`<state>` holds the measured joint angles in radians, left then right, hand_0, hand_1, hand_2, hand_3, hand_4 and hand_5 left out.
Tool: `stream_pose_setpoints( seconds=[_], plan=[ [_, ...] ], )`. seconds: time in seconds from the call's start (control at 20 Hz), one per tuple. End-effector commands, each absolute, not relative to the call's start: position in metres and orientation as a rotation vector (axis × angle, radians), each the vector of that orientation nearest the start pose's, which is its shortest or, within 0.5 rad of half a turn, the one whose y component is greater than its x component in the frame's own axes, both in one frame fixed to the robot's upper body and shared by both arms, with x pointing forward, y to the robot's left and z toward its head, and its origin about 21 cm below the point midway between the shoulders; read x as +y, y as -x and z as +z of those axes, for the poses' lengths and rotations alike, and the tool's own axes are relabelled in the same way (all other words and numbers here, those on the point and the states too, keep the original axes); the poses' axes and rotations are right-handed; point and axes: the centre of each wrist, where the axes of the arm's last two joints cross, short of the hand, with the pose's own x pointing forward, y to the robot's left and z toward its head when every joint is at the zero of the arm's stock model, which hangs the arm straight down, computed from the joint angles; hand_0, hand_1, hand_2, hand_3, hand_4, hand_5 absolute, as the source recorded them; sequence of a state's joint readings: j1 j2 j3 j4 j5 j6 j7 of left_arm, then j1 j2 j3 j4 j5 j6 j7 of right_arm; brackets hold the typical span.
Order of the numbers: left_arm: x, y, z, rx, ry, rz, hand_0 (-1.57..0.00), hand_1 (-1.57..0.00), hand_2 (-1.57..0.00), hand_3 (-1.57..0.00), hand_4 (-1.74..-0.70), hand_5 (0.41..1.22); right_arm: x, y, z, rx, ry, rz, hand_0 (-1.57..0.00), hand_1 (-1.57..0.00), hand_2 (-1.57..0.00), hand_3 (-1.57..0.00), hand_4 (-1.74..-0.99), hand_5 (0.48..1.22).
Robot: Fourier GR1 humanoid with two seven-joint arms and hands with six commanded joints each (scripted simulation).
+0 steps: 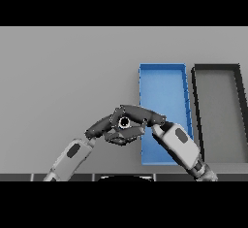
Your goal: Pick up the blue pipe and place it into the blue bin.
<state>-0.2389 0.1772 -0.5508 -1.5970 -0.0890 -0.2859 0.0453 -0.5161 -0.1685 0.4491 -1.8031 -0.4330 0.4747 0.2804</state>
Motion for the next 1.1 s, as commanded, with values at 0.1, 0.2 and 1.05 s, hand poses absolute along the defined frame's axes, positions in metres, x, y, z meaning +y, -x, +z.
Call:
stream_pose_setpoints(
  seconds=[0.1, 0.2, 1.05],
  plan=[
    [0.117, -0.253, 0.038, -1.547, 0.420, -0.998, -0.01, -0.01, -0.01, -0.01, -0.91, 0.541, -0.105, -0.269, 0.181, -1.624, -0.984, 1.007, -1.57, -1.57, -1.57, -1.57, -1.541, 1.221],
    [0.119, -0.250, 0.037, -1.536, 0.426, -0.992, 0.00, 0.00, 0.00, 0.00, -0.91, 0.524, -0.108, -0.276, 0.194, -1.587, -0.975, 0.987, -1.57, -1.57, -1.57, -1.57, -1.613, 1.221],
    [0.124, -0.249, 0.045, -1.531, 0.436, -0.988, 0.00, 0.00, 0.00, 0.00, -0.91, 0.487, -0.202, -0.370, 0.303, -1.754, -0.608, 0.414, -1.57, -1.57, -1.57, -1.57, -1.738, 1.129]
  ],
)
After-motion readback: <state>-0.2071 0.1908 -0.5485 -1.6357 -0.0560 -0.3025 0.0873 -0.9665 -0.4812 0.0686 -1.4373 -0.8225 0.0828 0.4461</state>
